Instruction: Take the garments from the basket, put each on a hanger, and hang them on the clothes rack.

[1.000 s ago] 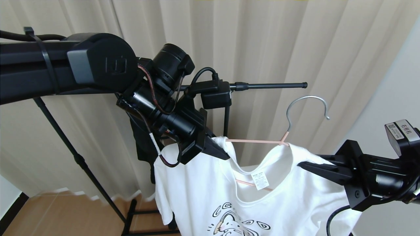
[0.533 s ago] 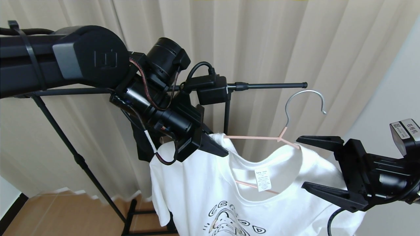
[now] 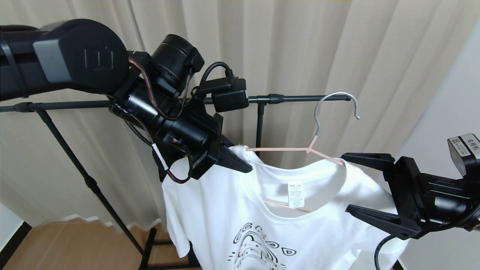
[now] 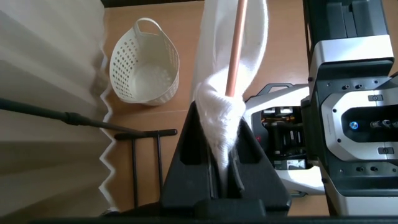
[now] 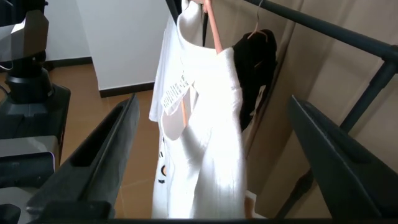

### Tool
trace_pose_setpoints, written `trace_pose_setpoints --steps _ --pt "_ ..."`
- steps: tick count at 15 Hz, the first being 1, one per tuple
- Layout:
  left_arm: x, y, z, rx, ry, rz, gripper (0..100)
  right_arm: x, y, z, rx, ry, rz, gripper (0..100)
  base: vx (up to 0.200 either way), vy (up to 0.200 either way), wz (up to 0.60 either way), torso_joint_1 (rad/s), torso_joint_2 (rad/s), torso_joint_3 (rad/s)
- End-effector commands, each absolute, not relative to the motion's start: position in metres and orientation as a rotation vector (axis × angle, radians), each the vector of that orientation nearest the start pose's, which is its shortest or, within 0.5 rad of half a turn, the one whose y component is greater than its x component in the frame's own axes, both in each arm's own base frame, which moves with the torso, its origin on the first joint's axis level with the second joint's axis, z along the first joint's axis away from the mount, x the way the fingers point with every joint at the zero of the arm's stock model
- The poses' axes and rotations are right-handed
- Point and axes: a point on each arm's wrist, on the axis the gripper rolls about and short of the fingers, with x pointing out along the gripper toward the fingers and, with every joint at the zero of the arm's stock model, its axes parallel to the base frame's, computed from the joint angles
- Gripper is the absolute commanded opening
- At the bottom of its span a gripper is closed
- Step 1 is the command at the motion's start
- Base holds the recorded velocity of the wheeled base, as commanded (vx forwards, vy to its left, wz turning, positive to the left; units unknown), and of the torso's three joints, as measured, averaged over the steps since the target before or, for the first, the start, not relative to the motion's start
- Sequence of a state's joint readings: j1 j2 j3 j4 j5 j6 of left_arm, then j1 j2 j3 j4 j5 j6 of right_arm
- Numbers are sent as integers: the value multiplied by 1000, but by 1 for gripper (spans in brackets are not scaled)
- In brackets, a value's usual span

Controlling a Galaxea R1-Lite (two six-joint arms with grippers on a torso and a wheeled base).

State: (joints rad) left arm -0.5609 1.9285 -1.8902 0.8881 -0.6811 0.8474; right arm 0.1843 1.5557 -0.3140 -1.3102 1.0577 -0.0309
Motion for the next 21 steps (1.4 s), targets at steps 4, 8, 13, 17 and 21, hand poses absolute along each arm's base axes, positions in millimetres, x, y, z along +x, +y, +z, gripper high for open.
trace_pose_setpoints --steps 4,8,13,17,21 --pt "267 -150 288 595 432 -1384 0 215 60 159 -44 -56 1233 100 0 0 0 0 0 0" --pt "252 -122 295 585 412 -1314 0 220 60 155 -38 -40 1230 100 0 0 0 0 0 0" --pt "235 -93 288 561 402 -1222 0 227 62 146 -23 -7 1229 100 0 0 0 0 0 0" --pt "225 -82 283 542 380 -1174 0 234 63 137 -12 25 1225 100 0 0 0 0 0 0" --pt "214 -75 281 508 362 -1135 0 242 64 125 -31 43 1224 100 0 0 0 0 0 0"
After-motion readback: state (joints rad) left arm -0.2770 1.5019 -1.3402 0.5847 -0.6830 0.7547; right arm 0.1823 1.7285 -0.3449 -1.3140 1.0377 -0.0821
